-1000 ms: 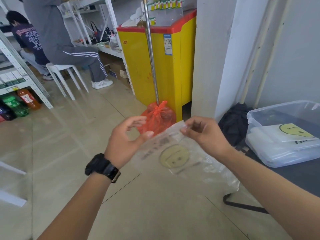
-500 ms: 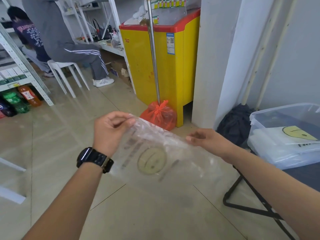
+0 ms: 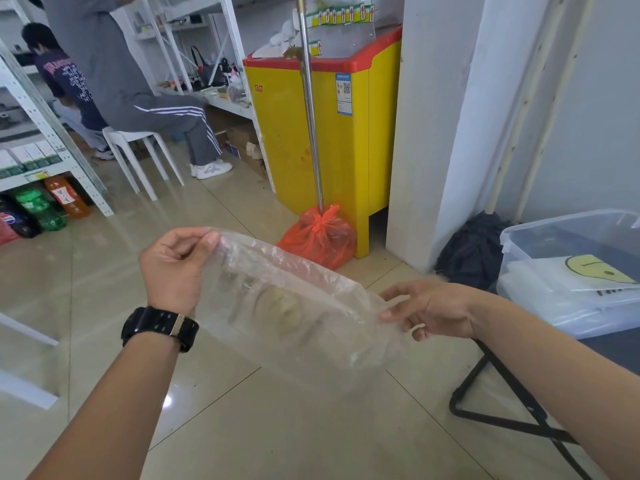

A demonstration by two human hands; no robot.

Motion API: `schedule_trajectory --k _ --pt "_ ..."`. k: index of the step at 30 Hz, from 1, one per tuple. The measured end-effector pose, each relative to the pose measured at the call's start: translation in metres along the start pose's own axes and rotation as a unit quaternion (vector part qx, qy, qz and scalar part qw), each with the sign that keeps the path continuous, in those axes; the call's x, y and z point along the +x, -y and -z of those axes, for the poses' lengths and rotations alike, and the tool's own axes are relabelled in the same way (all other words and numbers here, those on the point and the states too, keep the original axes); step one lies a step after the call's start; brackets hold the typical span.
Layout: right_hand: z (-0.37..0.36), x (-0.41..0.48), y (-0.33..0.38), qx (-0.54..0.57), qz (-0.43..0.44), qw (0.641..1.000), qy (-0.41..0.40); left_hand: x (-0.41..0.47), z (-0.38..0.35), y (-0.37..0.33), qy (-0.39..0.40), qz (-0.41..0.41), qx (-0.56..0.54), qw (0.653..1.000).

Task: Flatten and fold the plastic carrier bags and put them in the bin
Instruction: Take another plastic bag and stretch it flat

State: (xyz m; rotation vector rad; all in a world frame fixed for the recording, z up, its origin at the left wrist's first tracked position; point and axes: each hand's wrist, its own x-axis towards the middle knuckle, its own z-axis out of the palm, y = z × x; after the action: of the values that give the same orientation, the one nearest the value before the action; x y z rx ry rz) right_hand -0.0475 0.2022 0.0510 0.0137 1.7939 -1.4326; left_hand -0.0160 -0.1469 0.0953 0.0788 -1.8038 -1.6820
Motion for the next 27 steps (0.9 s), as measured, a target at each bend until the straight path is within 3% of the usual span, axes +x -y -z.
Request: schedule_trajectory --k 10,12,17,21,27 --pt "-0.026 0.006 -0.005 0.122 0.048 0.991 0.018 0.005 0.008 0.004 -0.046 -0.005 -0.03 0.998" --pt "-0.033 0.011 -0.005 0.12 0.068 0.99 -0.013 0.005 0.007 0.005 -0.038 -0.003 -0.032 0.999" --pt "-0.006 0.008 0.002 -0.018 0.068 0.982 -0.177 0.016 0.025 0.007 -0.048 0.001 -0.017 0.999" --pt "0.037 -0.004 0.006 -0.062 0.036 0.967 -0.244 0.023 0.048 0.005 0.018 0.018 -0.001 1.0" --pt "0.042 -0.007 0.007 -0.028 0.029 0.98 -0.194 0.024 0.052 0.006 0.087 0.043 -0.008 0.995"
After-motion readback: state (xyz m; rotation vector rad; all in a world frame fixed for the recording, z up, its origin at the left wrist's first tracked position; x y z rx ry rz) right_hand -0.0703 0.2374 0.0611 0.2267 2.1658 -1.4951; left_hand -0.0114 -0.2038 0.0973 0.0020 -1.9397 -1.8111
